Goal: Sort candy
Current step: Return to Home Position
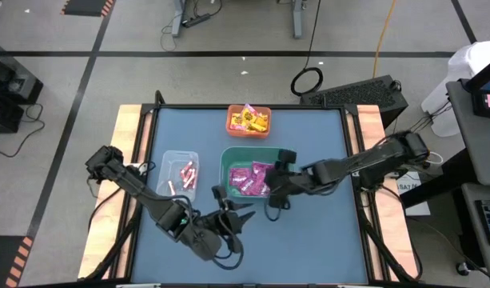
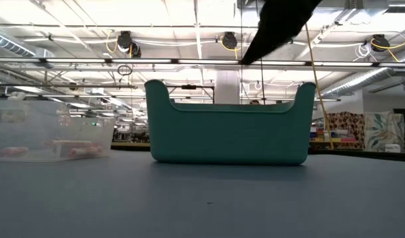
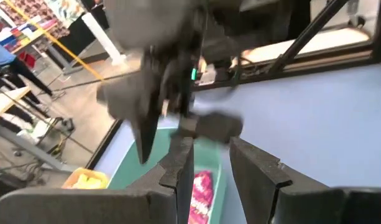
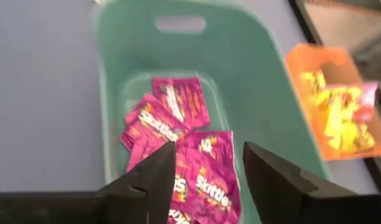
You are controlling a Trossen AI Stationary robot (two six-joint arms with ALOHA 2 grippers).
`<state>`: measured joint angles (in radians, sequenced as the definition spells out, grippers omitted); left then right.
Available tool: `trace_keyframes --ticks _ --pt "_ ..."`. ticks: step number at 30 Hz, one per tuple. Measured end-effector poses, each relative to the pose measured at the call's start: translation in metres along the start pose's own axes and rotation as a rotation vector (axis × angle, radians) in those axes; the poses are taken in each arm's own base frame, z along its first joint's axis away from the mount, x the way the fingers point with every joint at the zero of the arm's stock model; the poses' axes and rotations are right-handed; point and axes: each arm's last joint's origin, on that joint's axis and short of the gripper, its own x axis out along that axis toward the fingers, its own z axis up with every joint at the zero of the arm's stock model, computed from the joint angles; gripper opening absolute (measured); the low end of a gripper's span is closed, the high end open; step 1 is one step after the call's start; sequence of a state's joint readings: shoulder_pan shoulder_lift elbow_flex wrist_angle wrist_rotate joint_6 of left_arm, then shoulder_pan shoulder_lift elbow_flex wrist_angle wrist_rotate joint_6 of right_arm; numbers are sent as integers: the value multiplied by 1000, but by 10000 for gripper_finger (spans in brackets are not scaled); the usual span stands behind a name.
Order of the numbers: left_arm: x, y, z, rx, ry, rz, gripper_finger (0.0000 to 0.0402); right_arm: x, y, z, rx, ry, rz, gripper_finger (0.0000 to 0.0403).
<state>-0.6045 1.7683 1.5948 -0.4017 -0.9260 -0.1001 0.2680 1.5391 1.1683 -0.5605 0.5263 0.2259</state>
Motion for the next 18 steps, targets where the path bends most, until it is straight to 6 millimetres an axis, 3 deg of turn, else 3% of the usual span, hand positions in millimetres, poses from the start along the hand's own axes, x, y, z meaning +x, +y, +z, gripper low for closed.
trace_keyframes --ticks 6,10,14,18 --pt "1 9 -5 58 28 160 112 -70 -16 -2 -119 -136 83 162" --pt "-6 23 -8 81 67 205 112 -110 -36 -19 -140 -285 128 123" --pt "-4 37 -17 91 95 206 112 -128 -53 -52 -155 -427 164 74" --pt "10 53 -32 24 107 88 112 -130 -65 -88 -157 -531 175 23"
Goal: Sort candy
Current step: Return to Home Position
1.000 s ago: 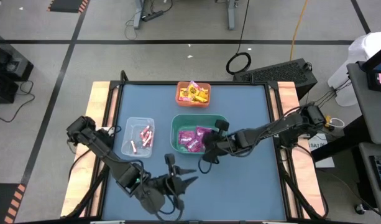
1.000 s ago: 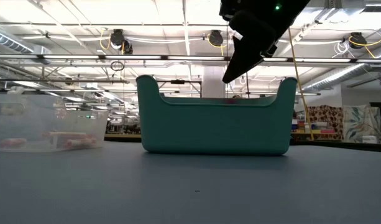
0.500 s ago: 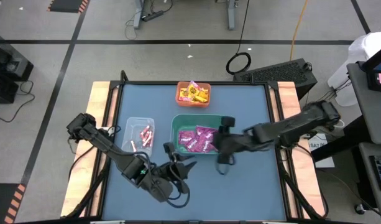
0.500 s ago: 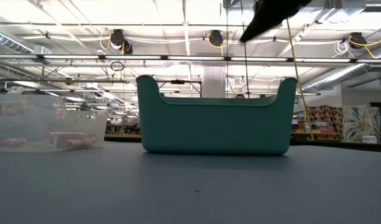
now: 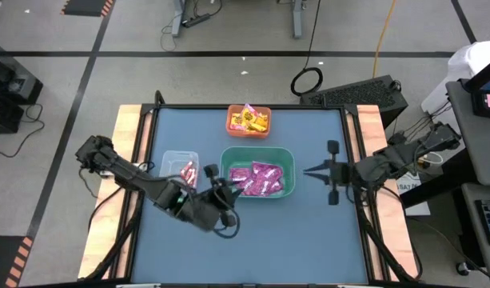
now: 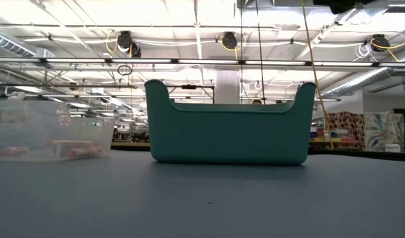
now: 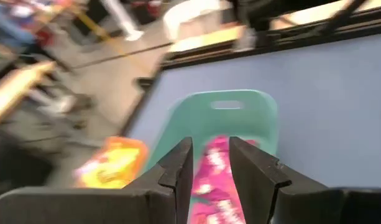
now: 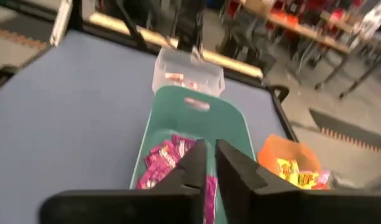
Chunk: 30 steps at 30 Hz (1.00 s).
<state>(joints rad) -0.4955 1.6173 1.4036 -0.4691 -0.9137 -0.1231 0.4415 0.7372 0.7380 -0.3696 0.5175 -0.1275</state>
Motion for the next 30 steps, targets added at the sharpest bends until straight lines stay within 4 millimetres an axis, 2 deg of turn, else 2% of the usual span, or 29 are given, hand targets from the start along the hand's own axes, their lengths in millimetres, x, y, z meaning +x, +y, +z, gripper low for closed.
trace_keyframes --ticks 2,5,10,15,23,30 --pt "11 2 -9 -18 -20 -92 111 -6 -2 -14 9 -51 -6 6" --pt "18 8 -22 -58 -84 -188 111 -10 -1 -33 7 -112 15 9" --pt "13 28 -38 -145 -204 -220 111 -9 6 -59 7 -170 96 4" --pt "0 39 -59 -171 -303 -240 111 -6 10 -75 22 -208 91 3" --pt "3 58 -89 -156 -301 -226 111 -7 10 -76 29 -213 91 1" --pt "14 69 -99 -160 -297 -274 111 -6 10 -80 45 -182 100 1"
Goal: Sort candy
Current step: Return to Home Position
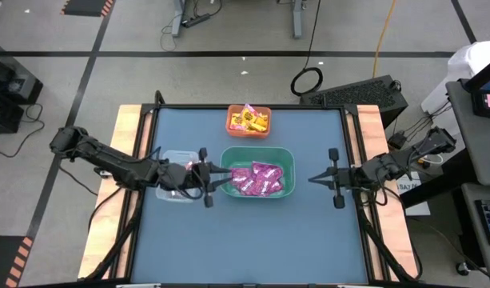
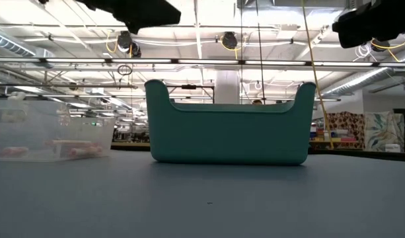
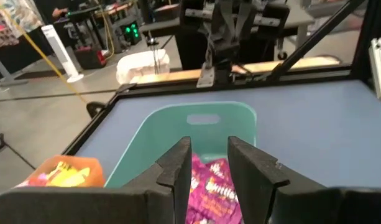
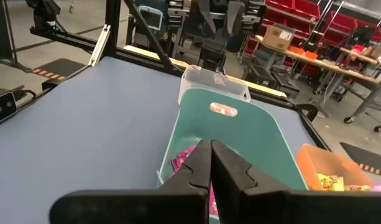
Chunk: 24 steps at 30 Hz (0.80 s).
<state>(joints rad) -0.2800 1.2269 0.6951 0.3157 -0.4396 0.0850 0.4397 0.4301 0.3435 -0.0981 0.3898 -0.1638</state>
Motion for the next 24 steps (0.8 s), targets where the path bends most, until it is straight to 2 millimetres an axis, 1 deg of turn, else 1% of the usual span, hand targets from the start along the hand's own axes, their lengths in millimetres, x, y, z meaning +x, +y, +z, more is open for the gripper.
trace_keyframes --ticks 4,9,13,15,17,18,24 --pt "0 4 -8 -3 -30 -3 111 0 0 -3 5 28 5 0" --pt "-15 10 -28 -50 -36 1 108 1 2 -10 21 43 6 0" --pt "-32 16 -38 -116 -56 -1 77 2 6 -28 44 27 4 0" --pt "-40 18 -45 -139 -72 -25 50 3 8 -38 56 19 2 0" --pt "-46 19 -49 -152 -107 -70 19 2 8 -44 69 4 1 0" --pt "-49 20 -50 -158 -122 -81 10 2 9 -47 77 5 1 0" --pt "-64 25 -65 -192 -142 -84 4 -2 8 -54 101 -17 -1 0"
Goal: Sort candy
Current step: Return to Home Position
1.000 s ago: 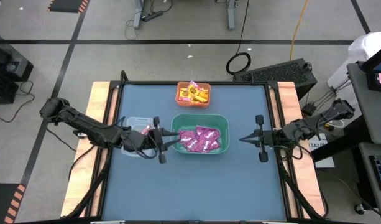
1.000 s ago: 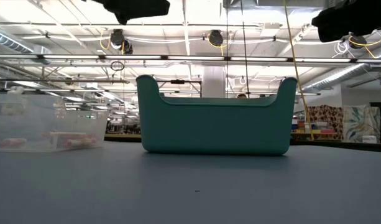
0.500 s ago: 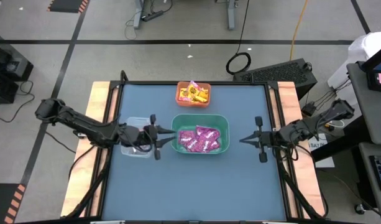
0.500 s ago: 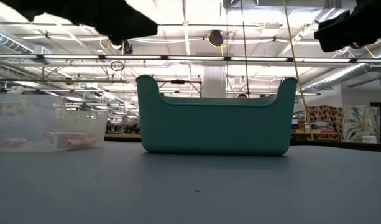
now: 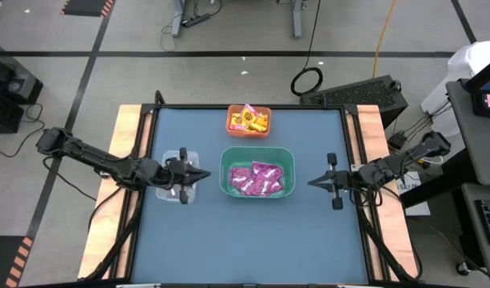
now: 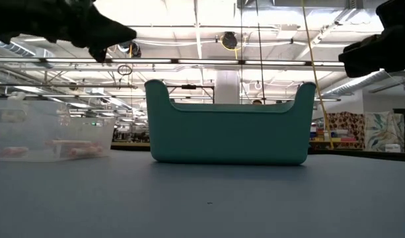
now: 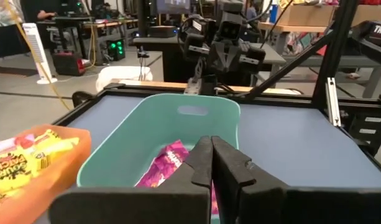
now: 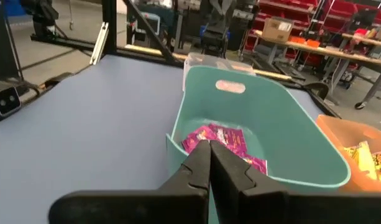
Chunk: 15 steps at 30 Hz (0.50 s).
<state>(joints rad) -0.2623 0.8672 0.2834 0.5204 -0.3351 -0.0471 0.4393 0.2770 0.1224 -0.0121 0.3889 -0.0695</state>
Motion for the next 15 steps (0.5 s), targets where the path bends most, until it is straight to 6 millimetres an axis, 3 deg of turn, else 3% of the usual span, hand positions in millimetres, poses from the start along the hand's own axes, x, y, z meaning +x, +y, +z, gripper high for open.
trace_keyframes --ticks 15 --pt "-30 11 -40 -73 -12 -51 2 -3 0 -19 12 -60 -1 0"
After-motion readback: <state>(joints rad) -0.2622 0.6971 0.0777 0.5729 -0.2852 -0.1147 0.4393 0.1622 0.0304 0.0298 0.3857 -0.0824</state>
